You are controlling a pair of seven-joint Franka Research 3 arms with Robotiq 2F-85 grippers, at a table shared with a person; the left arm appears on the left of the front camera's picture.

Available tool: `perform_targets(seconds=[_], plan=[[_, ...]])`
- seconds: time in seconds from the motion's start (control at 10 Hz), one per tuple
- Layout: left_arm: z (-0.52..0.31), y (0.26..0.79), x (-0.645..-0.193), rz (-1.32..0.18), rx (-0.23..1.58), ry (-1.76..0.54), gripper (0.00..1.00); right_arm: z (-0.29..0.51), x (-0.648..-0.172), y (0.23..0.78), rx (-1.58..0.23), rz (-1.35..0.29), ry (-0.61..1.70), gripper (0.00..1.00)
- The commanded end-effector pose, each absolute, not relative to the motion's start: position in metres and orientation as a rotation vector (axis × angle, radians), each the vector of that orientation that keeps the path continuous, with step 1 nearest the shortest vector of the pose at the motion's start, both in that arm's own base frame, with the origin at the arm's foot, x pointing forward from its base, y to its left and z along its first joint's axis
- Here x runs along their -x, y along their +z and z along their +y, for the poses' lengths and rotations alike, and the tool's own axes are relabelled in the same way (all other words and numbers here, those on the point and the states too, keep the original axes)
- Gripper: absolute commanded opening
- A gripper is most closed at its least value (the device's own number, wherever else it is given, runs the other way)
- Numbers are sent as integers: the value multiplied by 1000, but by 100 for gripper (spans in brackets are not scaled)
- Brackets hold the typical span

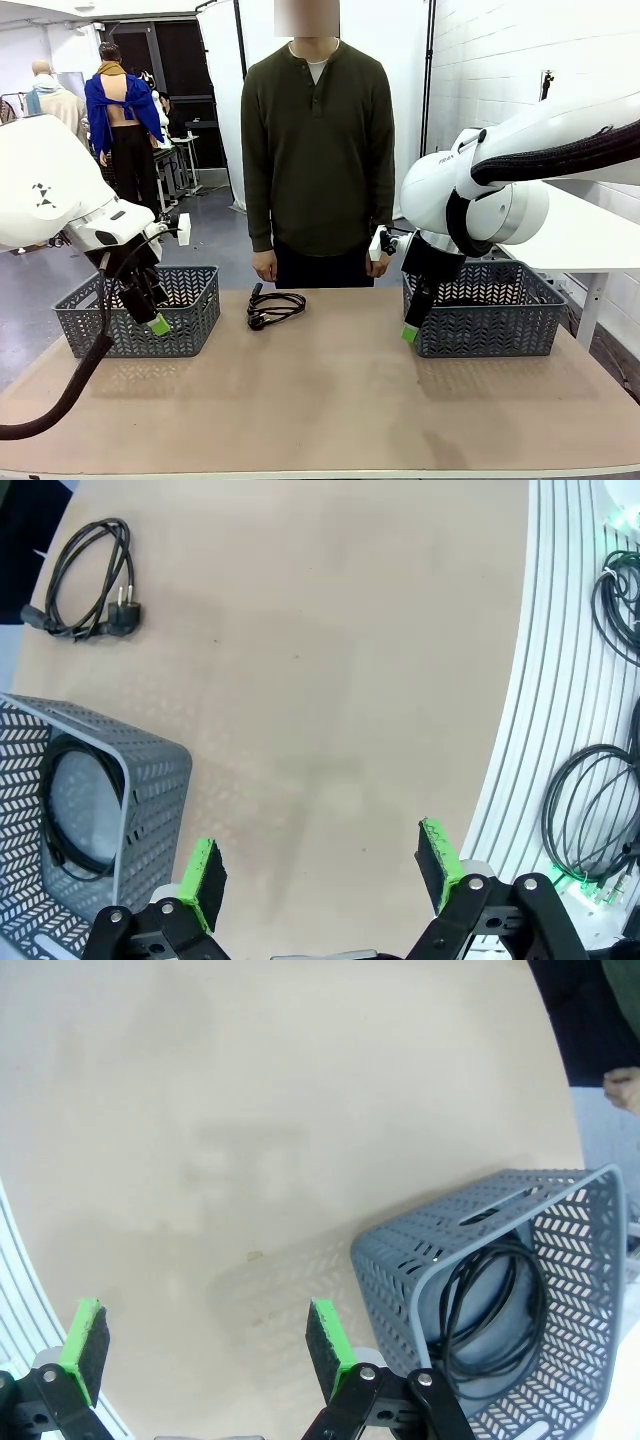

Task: Organize the cables according to human instructions.
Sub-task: Pick up a bundle of cables and place it in the basket indicated by the human.

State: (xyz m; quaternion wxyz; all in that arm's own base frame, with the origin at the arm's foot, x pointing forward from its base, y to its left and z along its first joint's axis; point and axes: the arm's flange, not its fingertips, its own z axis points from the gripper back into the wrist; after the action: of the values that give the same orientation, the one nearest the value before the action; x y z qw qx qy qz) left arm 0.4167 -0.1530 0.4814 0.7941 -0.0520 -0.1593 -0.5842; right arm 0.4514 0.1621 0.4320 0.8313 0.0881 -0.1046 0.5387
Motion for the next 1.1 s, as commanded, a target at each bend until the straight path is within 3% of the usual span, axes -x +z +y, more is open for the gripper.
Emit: perform_targets(seconds=[0.0, 1.0], plan=[[-153, 482, -417, -342, 108, -1256, 100, 162, -451, 432, -188, -216, 1149, 100], [-153, 482, -417, -342, 108, -1256, 100, 162, -451, 432, -188, -216, 1149, 100]])
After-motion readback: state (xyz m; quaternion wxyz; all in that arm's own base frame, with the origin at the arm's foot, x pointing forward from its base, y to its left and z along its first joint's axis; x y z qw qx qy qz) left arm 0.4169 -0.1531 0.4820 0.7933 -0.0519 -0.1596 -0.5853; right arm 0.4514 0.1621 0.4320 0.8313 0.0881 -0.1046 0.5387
